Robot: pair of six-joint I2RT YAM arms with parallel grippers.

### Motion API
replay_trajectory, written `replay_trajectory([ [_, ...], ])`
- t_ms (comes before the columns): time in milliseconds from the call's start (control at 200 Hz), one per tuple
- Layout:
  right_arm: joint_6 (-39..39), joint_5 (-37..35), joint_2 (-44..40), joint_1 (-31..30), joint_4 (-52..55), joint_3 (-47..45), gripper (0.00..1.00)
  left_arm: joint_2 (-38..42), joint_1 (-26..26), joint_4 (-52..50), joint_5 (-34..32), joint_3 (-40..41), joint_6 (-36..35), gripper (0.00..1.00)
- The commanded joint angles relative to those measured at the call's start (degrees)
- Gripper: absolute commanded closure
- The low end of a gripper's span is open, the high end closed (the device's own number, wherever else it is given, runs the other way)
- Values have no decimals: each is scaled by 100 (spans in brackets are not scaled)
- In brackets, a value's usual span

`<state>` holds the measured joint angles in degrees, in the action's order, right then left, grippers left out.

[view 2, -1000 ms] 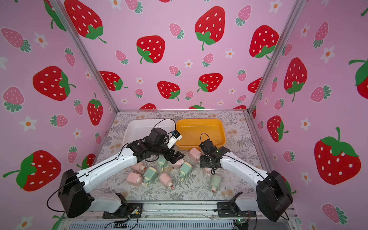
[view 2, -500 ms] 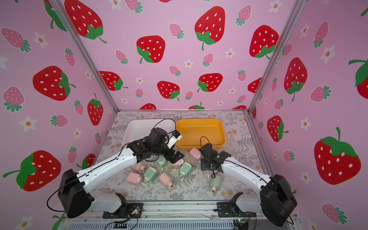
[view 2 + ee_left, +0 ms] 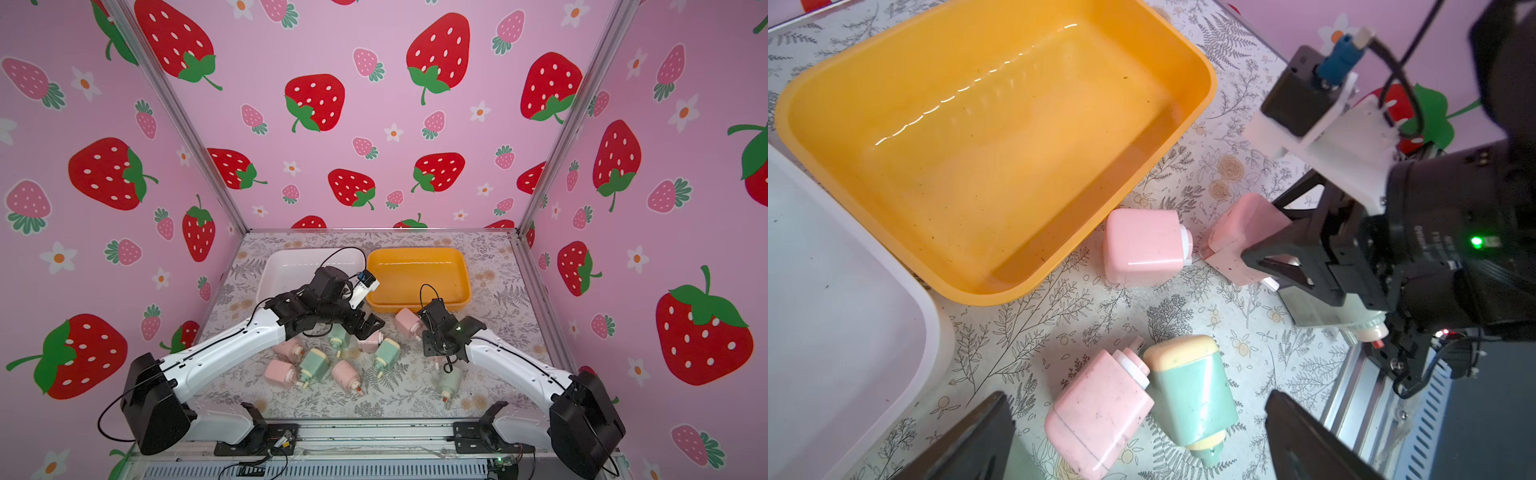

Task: Place the pencil sharpeners by color into the storage box
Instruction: Pick up the pencil sharpener from the center of the board.

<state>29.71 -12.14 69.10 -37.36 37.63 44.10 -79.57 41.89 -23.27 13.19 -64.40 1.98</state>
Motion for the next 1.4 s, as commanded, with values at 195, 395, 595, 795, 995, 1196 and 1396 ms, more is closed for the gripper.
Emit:
replay_trajectory([
  [195, -238, 130, -395, -34, 664, 985, 100, -128, -21, 747, -2106, 53, 1020, 0],
  [395, -661, 428, -533, 42, -155, 1088, 100, -833, -29, -320, -3241, -929, 1980, 0],
  [595, -761, 1032, -426, 572, -1339, 1028, 100, -1557, -101, -648, -3287, -1505, 2315, 0],
  [795, -884, 1446, 34, 1292, -1484, 1426, 100, -2200, -230, -989, -3242, -2084, 2329, 1],
  [995, -1073, 1772, 552, 1892, -1521, 1786, 100, -2747, -539, -875, -3246, -2379, 2261, 0],
  [1196, -1176, 1688, 1254, 2480, -1392, 2117, 100, -3331, -803, -939, -2987, -2877, 2155, 0],
  [1396, -1482, 1708, 1906, 2863, -1328, 2470, 100, -3841, -970, -930, -3098, -3344, 2128, 0],
])
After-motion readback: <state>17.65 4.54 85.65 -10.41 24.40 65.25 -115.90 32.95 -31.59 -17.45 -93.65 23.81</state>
